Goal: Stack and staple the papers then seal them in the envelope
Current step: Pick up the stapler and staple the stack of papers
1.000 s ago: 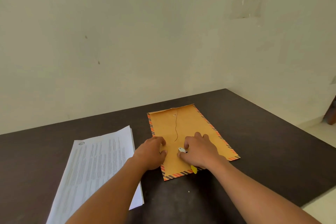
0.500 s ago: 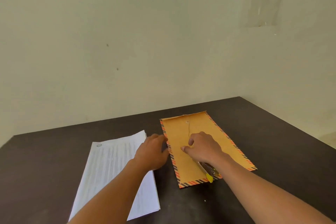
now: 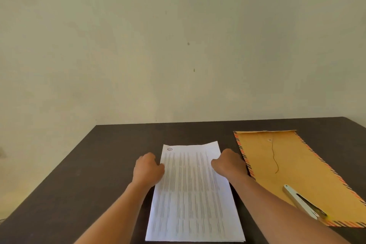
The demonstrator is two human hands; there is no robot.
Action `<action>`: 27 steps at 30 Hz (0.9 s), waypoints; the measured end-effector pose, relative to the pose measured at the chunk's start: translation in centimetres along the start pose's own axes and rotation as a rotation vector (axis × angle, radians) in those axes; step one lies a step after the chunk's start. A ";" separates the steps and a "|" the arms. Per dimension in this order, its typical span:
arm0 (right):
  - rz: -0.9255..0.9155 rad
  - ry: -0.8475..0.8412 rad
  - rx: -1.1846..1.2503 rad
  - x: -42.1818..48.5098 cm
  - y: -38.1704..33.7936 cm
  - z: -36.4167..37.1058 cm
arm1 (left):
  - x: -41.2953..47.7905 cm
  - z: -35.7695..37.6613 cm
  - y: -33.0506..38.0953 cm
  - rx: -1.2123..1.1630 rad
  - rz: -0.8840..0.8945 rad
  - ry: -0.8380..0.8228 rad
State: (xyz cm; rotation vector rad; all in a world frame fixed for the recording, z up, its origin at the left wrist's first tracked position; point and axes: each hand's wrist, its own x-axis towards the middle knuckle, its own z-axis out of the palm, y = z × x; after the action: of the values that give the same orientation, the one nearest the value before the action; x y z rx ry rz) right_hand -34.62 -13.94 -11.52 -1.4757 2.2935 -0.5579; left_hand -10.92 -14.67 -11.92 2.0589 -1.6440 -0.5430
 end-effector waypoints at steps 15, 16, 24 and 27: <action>0.023 -0.116 0.178 0.2 -1.7 0.2 | -0.3 1.0 1.4 -0.207 -0.070 -0.150; -0.011 -0.125 0.275 0.0 -1.8 -0.1 | -0.5 0.8 1.5 -0.249 -0.073 -0.129; -0.379 -0.038 0.701 -2.0 -4.0 -5.3 | -0.1 -4.1 2.9 -0.884 -0.126 -0.072; -0.461 0.006 0.774 -2.5 -4.9 -8.2 | 0.6 -6.7 3.6 -0.903 0.002 -0.108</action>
State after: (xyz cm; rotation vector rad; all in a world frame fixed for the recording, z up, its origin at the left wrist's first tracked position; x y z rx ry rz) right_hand -33.90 -12.38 -1.82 -1.5409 1.4283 -1.3790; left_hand -9.93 -15.26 -4.34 1.3612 -1.1190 -1.1508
